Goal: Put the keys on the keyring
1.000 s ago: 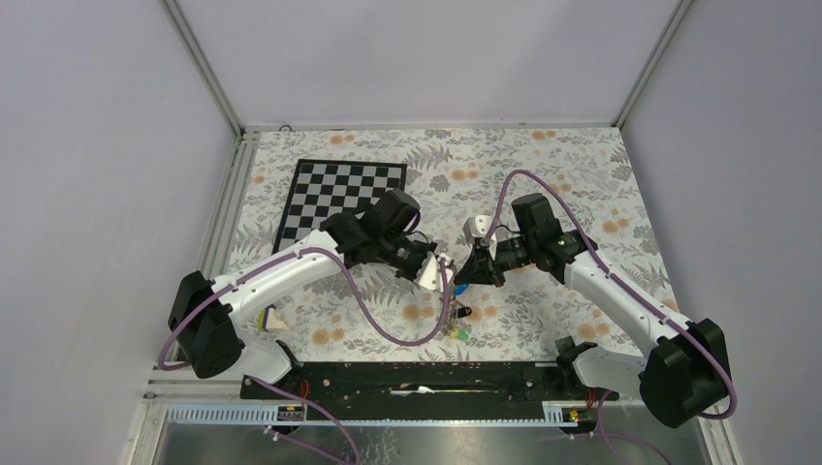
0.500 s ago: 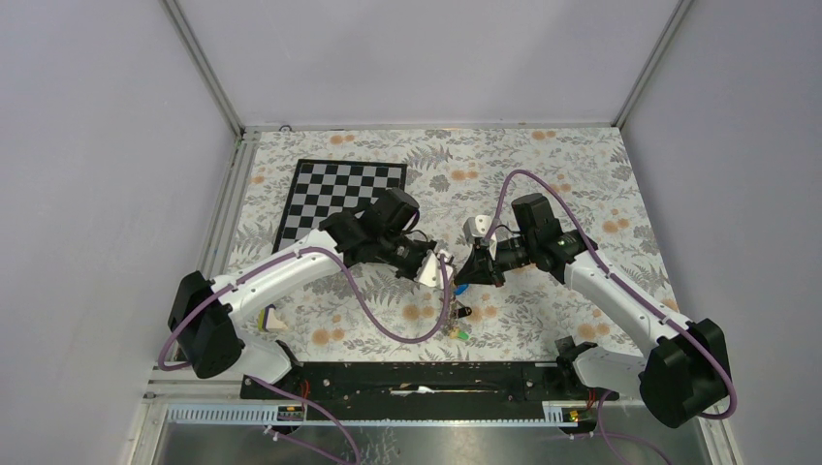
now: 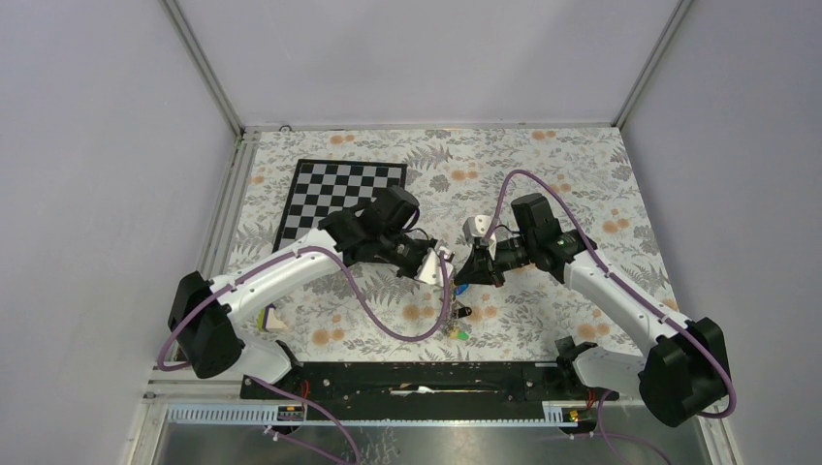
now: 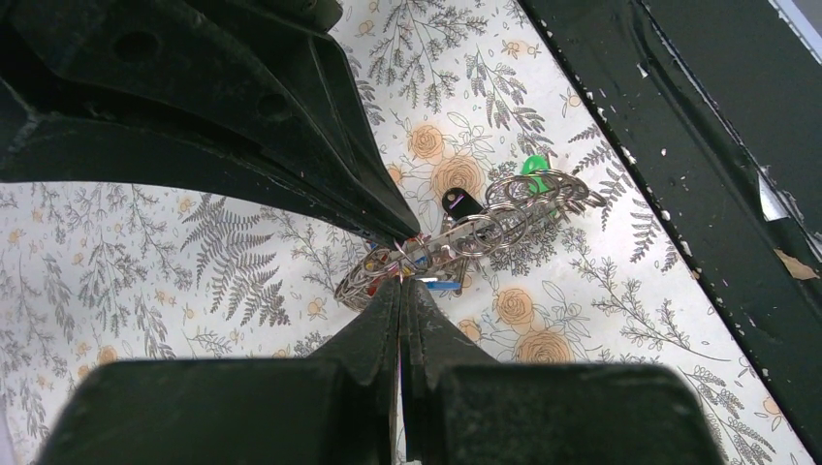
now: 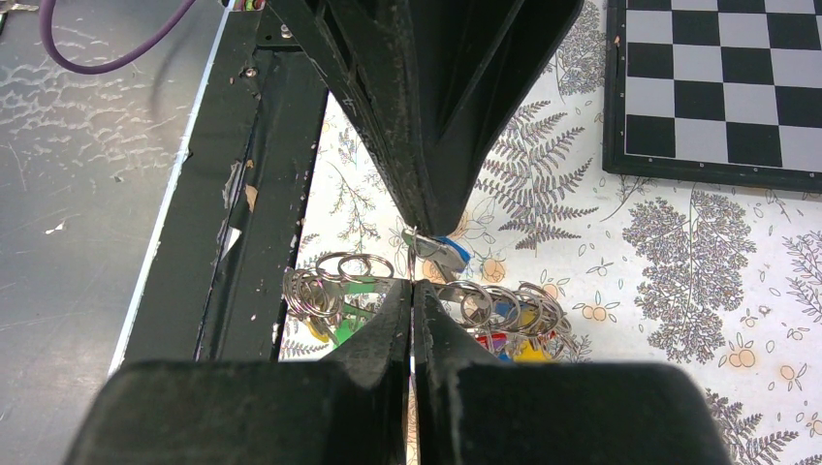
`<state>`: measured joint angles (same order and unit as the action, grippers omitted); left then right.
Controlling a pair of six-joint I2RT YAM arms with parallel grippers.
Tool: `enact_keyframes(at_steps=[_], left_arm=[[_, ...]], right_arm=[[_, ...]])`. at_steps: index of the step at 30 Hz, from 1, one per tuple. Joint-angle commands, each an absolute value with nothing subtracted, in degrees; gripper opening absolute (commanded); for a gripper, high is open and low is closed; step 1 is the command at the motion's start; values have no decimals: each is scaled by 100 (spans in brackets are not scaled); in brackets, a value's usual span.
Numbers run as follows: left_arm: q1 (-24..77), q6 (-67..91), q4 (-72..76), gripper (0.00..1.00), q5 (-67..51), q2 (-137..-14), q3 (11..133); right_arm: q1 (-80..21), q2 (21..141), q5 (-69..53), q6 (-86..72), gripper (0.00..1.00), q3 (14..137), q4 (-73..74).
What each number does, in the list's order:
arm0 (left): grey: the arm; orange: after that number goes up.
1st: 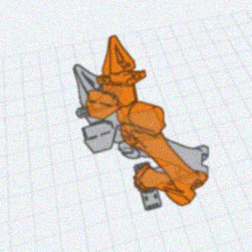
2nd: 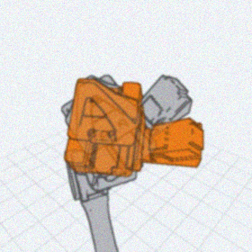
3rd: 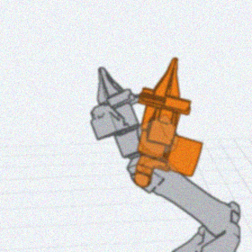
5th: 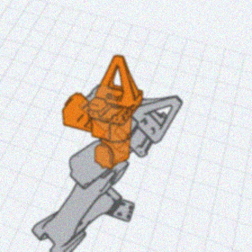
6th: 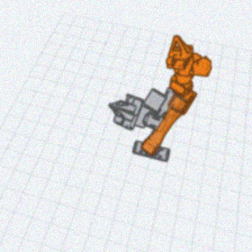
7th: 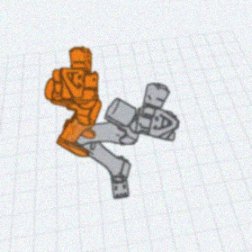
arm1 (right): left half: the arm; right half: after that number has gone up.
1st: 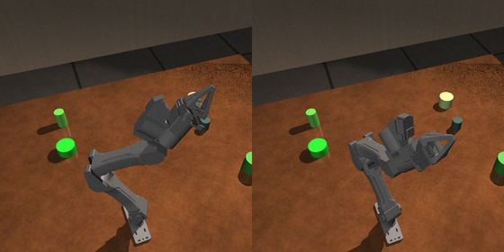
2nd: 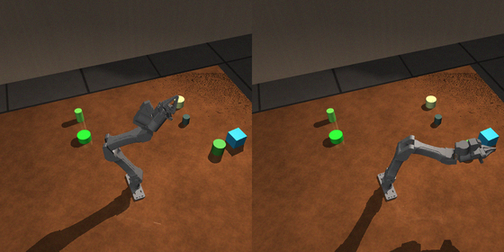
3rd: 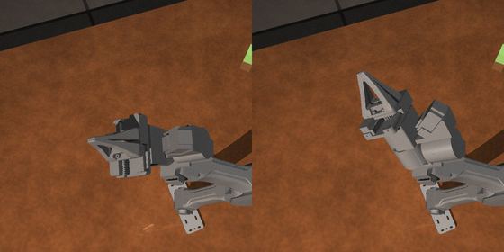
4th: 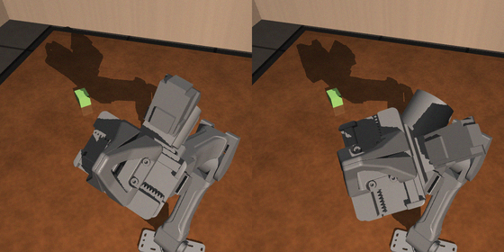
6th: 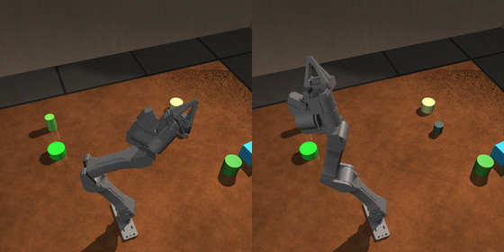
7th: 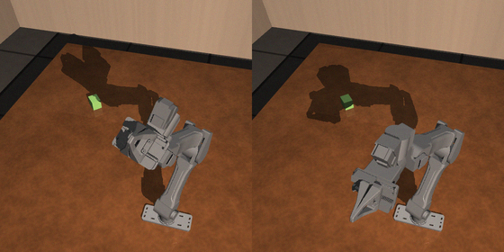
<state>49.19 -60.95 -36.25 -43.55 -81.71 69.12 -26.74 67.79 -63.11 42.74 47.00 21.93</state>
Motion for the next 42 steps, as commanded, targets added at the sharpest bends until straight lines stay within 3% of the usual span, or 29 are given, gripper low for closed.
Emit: enact_keyframes(at_steps=[1,17,42], left_arm=[[4912,-6075,-3445,0,-4707,-7955,7115],[4897,-6239,-3437,0,-4573,-7655,6792],[4904,-6275,-3328,0,-4446,-8155,6944]], right_arm=[[-2715,6781,-6539,4263,0,4746,1963],[-2706,6775,-6478,4245,0,4755,1966],[-2707,6785,-6587,4245,0,4738,1962]])
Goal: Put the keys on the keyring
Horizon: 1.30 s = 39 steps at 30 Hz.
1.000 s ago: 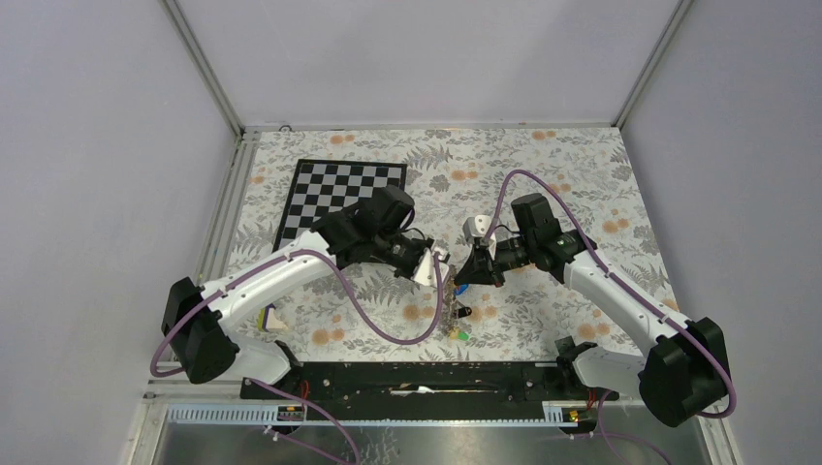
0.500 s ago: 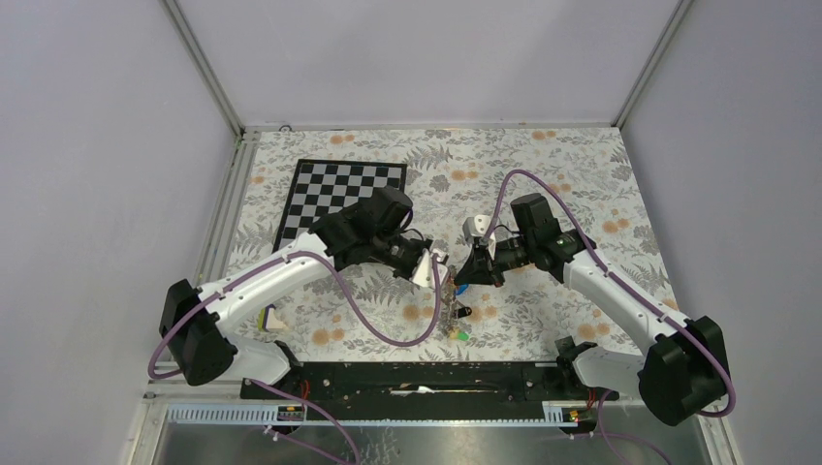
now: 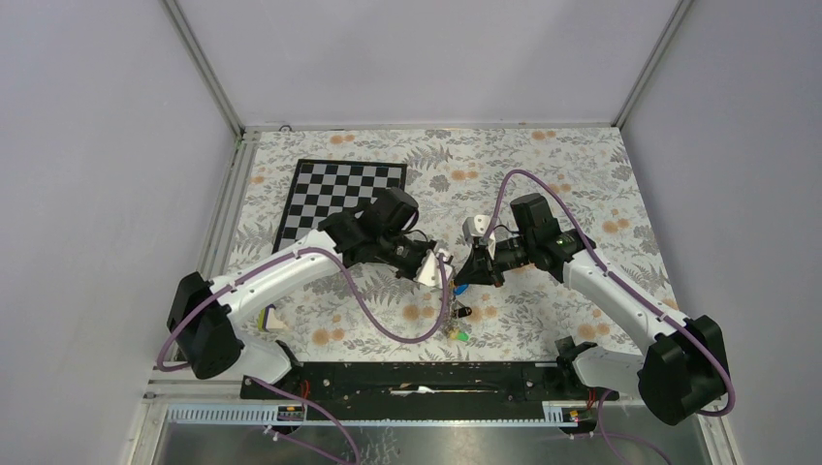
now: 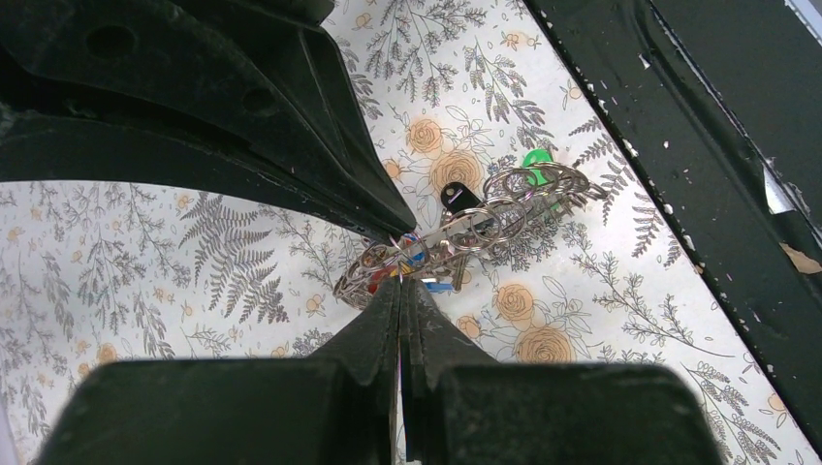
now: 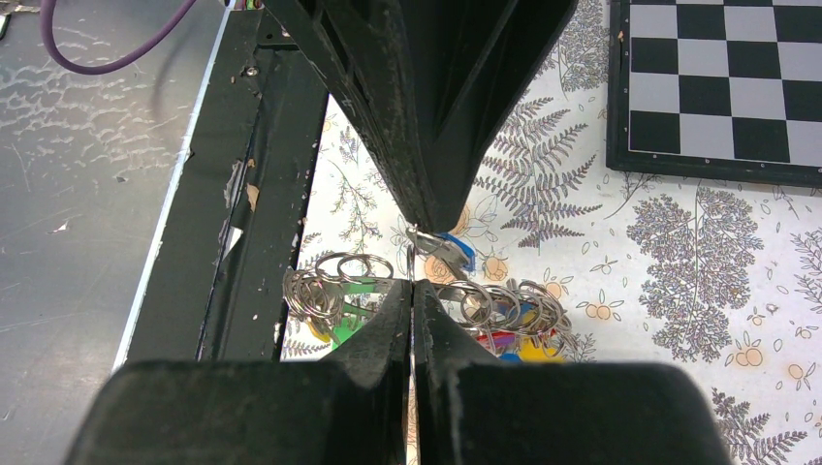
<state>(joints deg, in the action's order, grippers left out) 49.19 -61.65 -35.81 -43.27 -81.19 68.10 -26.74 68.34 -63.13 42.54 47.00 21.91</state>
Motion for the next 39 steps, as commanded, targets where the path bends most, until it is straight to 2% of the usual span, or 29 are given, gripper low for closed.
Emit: enact_keyframes(at_steps=[1,39], left_arm=[[4904,-6275,-3331,0,-4447,-8164,6943],[4900,-6648,-3436,0,-4448,-7789,6568]], right_arm=[[-2707,6786,-6591,4245,0,4740,1962],[-2593,6808,-6670,4008,0,4739,1811]])
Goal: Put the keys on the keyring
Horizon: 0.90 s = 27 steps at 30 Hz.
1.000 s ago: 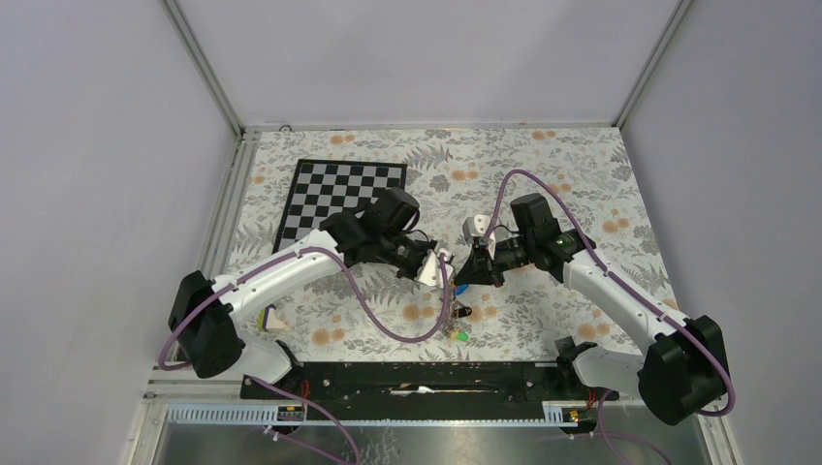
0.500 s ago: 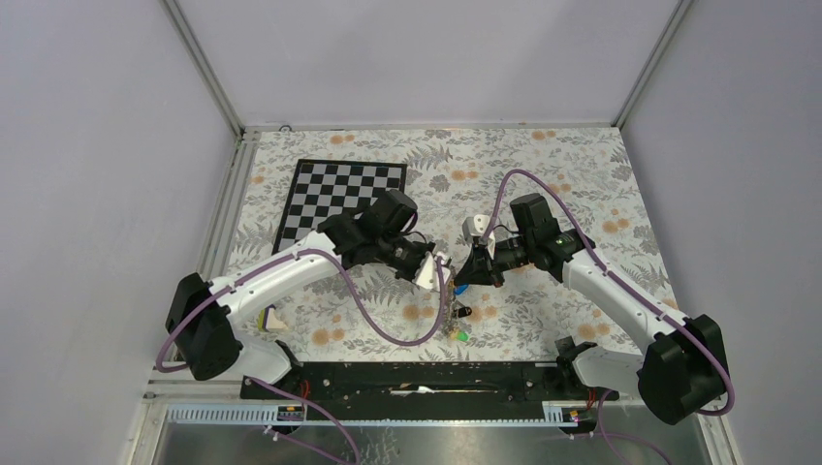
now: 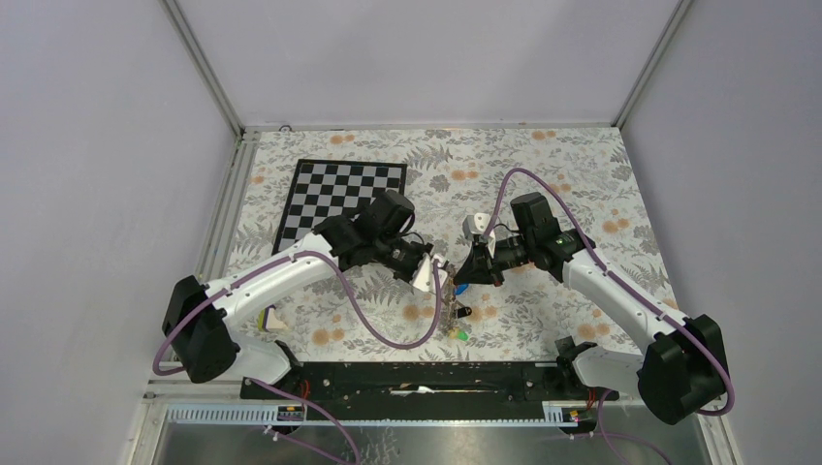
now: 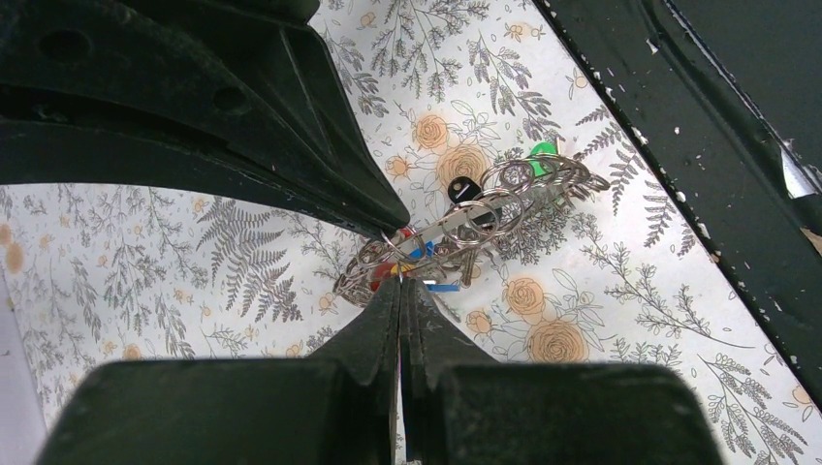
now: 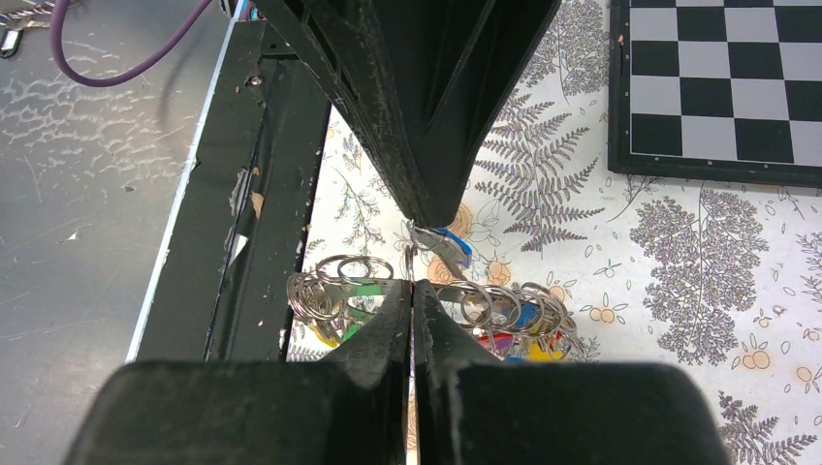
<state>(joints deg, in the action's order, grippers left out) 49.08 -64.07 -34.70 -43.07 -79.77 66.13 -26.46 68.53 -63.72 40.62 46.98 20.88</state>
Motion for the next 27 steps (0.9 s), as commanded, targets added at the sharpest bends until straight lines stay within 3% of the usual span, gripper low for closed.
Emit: enact_keyframes(at_steps=[1,27], left_arm=[[4904,-6659,-3436,0,-4454,-7780,6552],[4898,-6299,-3296,0,-4605,-7988,6855]], right_arm=[[-2593,6816,-6671,4008,0,4737,1815],[-2575,6865,-6692,4028,0,4717,1814]])
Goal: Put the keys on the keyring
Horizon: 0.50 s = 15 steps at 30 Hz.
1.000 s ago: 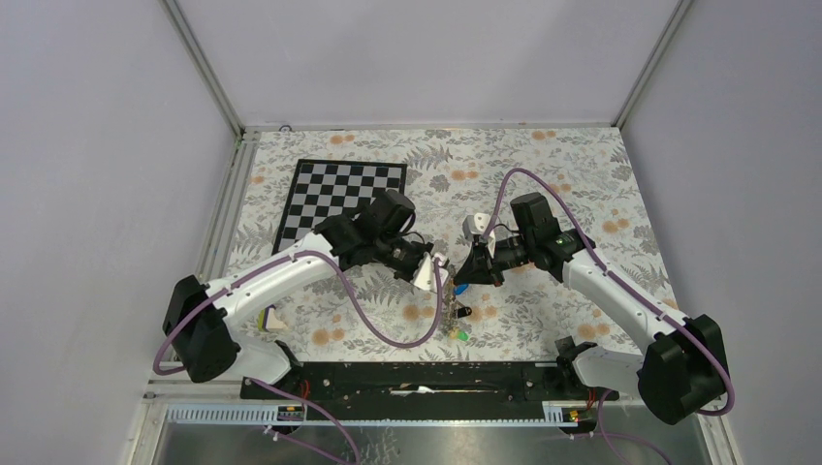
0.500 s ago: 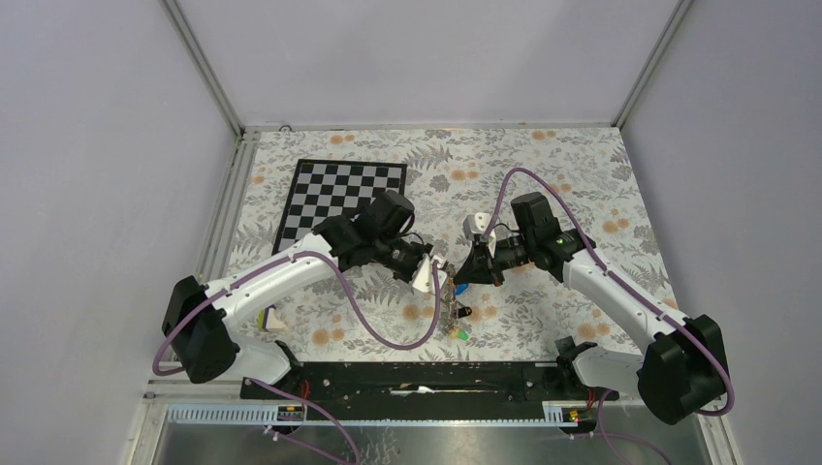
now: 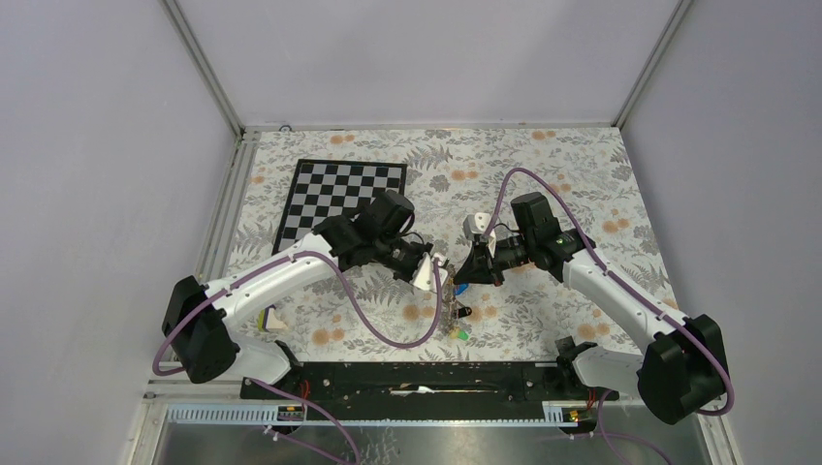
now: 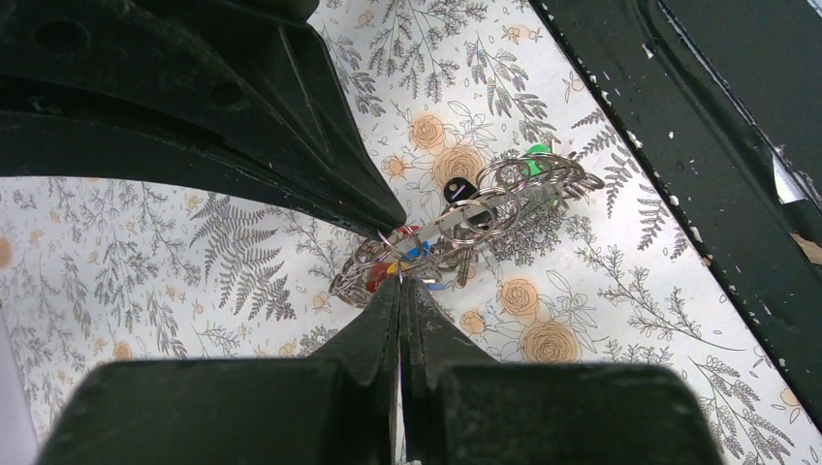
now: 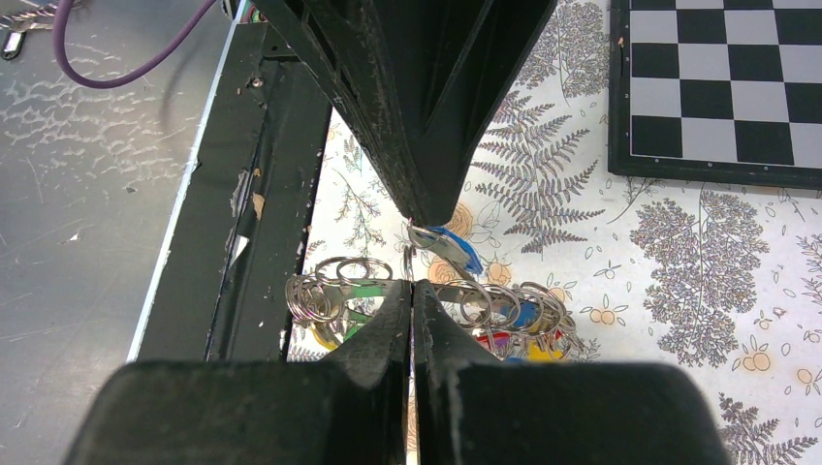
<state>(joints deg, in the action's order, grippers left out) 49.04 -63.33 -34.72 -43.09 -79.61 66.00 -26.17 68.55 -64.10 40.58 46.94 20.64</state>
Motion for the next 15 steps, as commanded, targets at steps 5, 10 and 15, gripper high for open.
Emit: enact_keyframes(at_steps=[5,10,15], left_arm=[[4896,-6283,-3296,0,-4582,-8019,6915],[4910,-6271,-3297,0,-4602,-8088,6968],[4912,-6327,-3296,0,-4603,-8041,6864]], right_arm=[[-2575,6883,-6710,4025,0,4712,1816],[-2575,6905,-6722,4018,0,4720,1814],[-2578,6882,-6721,4008,0,4729,1813]])
